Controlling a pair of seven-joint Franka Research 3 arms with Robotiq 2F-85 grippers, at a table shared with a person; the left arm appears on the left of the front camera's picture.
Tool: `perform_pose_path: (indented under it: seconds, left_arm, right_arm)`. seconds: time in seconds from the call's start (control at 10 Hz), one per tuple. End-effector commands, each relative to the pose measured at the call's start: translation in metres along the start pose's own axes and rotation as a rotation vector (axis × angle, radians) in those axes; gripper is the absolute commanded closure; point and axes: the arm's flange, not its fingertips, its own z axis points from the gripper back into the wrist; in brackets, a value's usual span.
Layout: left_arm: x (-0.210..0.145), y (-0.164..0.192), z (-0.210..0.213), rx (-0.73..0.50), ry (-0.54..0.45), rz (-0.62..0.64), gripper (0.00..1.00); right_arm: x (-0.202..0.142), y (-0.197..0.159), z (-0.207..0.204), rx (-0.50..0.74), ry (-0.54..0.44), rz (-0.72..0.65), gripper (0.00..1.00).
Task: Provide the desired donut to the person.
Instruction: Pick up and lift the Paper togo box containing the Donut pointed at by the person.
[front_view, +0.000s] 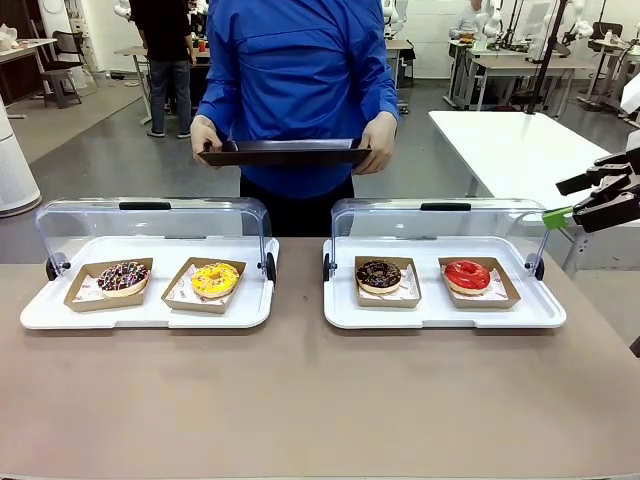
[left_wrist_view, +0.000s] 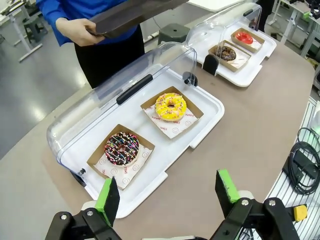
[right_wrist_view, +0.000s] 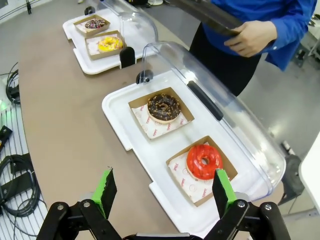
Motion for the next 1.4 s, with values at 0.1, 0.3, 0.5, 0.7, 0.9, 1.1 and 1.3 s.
perform_pose_path:
  seconds: [0.1, 0.3, 0.5, 0.7, 0.9, 1.1, 1.3]
  left_arm:
    - [-0.070, -0.061, -0.035, 0.005, -0.049, -0.045, 0.00]
    - [-0.072, -0.056, -0.038, -0.018, -0.056, -0.040, 0.00]
    - [-0.071, -0.058, -0.038, -0.001, -0.060, -0.042, 0.00]
    - [-0.071, -0.060, -0.057, -0.113, 0.082, -0.166, 0.00]
    - [-0.002, 0.003, 0.003, -0.004, -0.026, -0.030, 0.00]
    - [-0.002, 0.003, 0.003, -0.004, -0.026, -0.030, 0.00]
    - [-0.002, 0.003, 0.003, -0.004, -0.026, -0.030, 0.00]
  right_arm:
    - [-0.008, 0.015, -0.005, -0.025, -0.051, 0.056, 0.00]
    - [-0.009, 0.013, -0.008, 0.002, -0.075, 0.056, 0.00]
    - [-0.009, 0.015, -0.010, -0.029, -0.082, 0.085, 0.00]
    - [-0.011, 0.011, -0.030, 0.012, -0.054, 0.021, 0.00]
    - [0.005, -0.003, 0.004, -0.032, -0.050, 0.048, 0.00]
    - [0.005, -0.003, 0.004, -0.032, -0.050, 0.048, 0.00]
    - [0.005, -0.003, 0.004, -0.032, -0.050, 0.048, 0.00]
